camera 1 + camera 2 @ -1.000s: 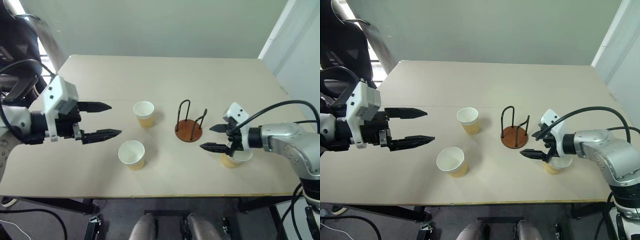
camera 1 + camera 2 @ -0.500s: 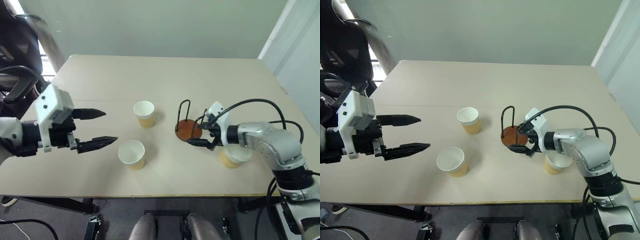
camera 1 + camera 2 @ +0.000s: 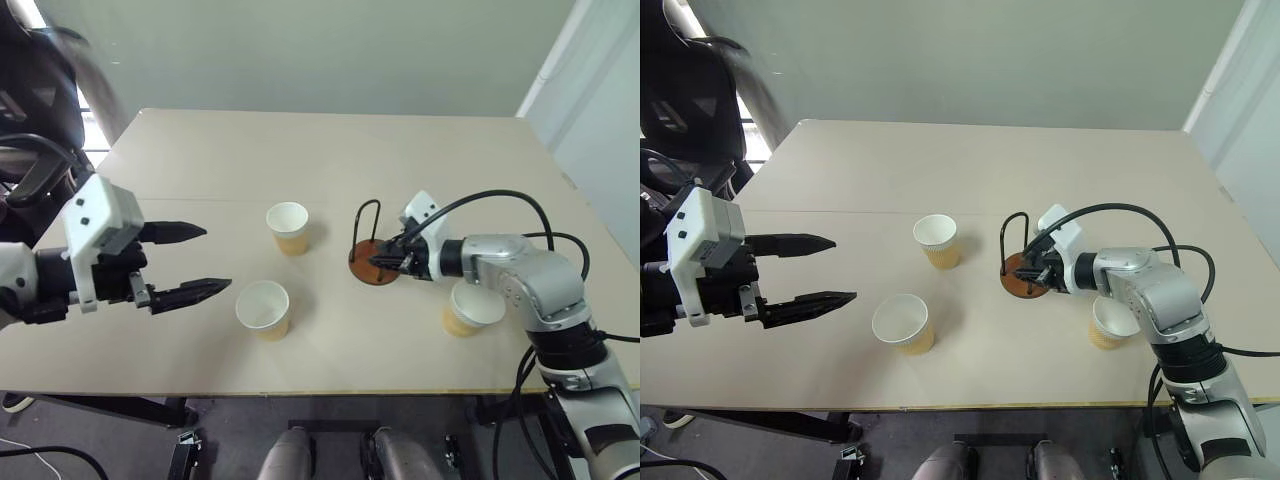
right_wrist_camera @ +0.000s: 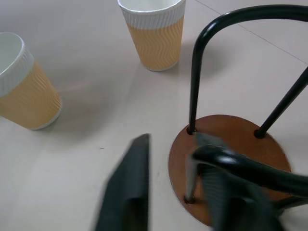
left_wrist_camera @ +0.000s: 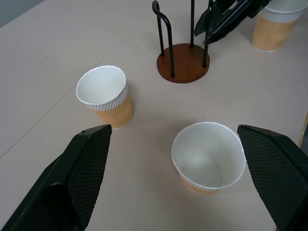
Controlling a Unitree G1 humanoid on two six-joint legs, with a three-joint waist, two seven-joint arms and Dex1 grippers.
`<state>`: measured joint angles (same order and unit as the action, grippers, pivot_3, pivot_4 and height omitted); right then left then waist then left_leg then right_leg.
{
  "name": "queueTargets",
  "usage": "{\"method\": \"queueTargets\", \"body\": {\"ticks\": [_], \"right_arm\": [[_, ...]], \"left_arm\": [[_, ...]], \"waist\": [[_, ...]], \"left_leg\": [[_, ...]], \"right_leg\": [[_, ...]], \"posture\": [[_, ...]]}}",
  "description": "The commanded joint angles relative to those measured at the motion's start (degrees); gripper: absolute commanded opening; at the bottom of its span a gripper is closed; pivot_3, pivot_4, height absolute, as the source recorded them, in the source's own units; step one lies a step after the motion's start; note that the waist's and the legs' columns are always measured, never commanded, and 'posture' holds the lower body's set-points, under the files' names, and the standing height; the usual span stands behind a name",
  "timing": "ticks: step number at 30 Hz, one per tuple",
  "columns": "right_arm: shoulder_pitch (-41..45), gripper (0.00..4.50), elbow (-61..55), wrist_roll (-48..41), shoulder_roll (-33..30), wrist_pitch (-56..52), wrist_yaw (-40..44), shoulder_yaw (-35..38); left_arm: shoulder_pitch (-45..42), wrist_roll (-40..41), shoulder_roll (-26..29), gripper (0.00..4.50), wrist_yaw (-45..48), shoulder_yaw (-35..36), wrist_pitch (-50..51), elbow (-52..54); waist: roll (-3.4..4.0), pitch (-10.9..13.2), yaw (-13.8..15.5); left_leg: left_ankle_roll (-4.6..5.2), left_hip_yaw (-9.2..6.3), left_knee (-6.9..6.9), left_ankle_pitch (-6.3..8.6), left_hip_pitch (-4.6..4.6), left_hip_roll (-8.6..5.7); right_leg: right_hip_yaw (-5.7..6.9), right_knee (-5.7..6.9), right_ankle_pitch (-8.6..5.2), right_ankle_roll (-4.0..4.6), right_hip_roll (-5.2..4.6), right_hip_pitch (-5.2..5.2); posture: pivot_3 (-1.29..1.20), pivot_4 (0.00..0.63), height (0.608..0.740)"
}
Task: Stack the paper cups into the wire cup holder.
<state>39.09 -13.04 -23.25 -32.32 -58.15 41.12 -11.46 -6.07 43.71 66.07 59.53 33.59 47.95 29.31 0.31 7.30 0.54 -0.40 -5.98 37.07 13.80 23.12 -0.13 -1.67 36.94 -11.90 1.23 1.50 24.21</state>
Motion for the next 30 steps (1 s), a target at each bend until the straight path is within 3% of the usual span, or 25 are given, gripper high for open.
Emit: {"method": "queueTargets", "body": {"ticks": [1,8,15,21,30], "right_arm": [[1.16,0.02,-0.25,1.04,-0.25,0.52,-0.51,-0.16],[-0.48,0.02,-0.92,1.14,-3.22,2.46,3.92,-2.11],[-2.42,0.02,-3.86,0.32,-9.36,11.42,16.23,-5.01],[-4.68,0.02,-9.3,-3.59,-10.85,16.31,26.1,-5.49],[-6.27,0.02,-6.25,1.28,-11.32,25.15,31.85,-9.58]], "left_arm": [[-0.06,0.29,0.79,4.5,-0.36,2.2,-0.03,0.97],[-0.15,0.04,1.05,4.5,-0.26,2.09,-0.24,0.6],[-2.18,2.95,1.69,4.5,0.86,1.73,0.51,0.21],[-2.62,3.2,2.22,4.5,0.61,0.91,0.54,-0.29],[-2.75,3.83,3.16,4.5,0.63,1.09,1.31,0.0]], "waist": [[-0.01,-0.01,-0.02],[-0.07,-0.04,0.05],[-0.11,-0.07,0.07],[-0.11,-0.07,-0.01],[-0.13,-0.08,-0.07]], "left_leg": [[0.0,0.0,0.0,0.0,0.0,0.0],[-0.03,-0.01,0.0,0.02,-0.01,0.01],[-0.1,0.0,0.0,0.06,0.0,0.01],[-0.1,0.0,-0.01,0.05,0.01,0.05],[-0.07,0.0,0.02,0.01,-0.03,0.08]], "right_leg": [[0.0,0.0,0.0,0.0,0.0,0.0],[0.0,0.01,0.01,0.03,0.01,-0.01],[0.0,0.0,-0.01,0.05,0.01,-0.01],[0.0,-0.01,-0.03,0.07,0.08,-0.01],[-0.02,0.0,-0.02,0.11,0.1,-0.03]], "posture": [[0.0,0.15,0.74],[0.0,0.15,0.74],[0.0,0.15,0.74],[0.0,0.15,0.74],[0.0,0.15,0.74]]}}
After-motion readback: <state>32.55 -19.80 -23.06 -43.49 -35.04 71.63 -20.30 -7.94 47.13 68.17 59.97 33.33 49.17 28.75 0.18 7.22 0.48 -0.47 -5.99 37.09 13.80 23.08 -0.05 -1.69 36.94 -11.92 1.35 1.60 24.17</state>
